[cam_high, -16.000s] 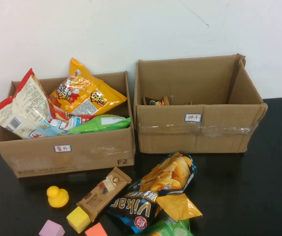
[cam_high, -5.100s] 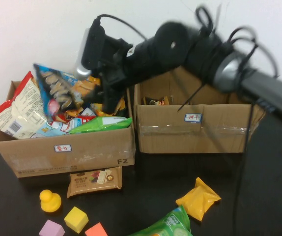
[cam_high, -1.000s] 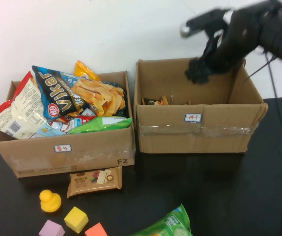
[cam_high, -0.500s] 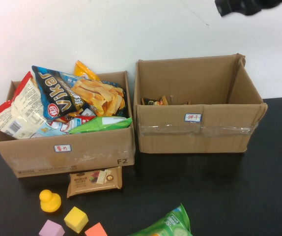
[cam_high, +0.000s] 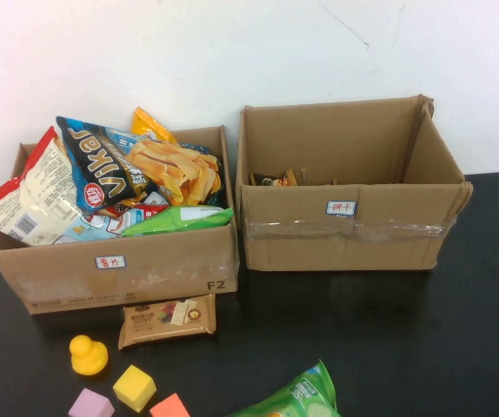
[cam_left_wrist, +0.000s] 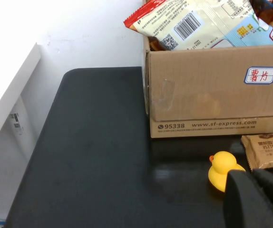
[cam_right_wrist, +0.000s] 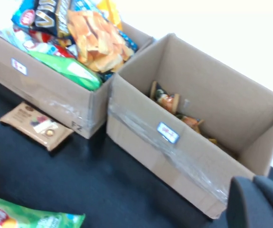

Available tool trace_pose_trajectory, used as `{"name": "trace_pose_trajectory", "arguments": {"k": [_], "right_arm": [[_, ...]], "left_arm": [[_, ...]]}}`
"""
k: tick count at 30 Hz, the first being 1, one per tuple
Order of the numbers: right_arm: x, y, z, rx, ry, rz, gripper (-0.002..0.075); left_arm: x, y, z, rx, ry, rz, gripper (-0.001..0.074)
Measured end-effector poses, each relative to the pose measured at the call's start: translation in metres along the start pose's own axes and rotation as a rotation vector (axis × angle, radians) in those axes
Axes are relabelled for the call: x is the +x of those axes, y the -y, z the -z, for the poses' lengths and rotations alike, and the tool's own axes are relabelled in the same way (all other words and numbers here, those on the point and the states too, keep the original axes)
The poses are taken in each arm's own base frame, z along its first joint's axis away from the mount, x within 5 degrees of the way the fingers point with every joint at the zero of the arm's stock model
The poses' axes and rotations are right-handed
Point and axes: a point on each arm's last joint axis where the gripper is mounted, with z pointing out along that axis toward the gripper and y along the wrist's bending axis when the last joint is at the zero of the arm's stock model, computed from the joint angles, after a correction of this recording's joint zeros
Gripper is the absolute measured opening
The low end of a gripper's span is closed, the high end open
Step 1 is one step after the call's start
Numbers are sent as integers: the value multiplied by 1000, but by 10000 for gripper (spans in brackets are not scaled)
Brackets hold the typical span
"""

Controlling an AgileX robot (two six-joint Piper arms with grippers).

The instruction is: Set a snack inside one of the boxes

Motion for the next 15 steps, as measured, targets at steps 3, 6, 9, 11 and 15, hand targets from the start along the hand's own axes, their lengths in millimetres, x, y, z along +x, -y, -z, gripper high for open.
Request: {"name": "trace_pose_trajectory", "arguments": {"k": [3,6,9,11,15], "right_arm": [[26,-6,4,29,39,9,0],[54,-12,-1,54,80,16,0],[84,-19,-2,100,169,26,-1],[110,-25,1,122,213,29,-1],[155,-33,12,186,251,15,-1]], "left_arm": [[0,0,0,0,0,0,-1],[0,0,0,0,0,0,-2],[0,0,0,0,0,-3,-2],[0,0,0,0,0,-3,-2],[0,0,0,1,0,-3,-2]]}}
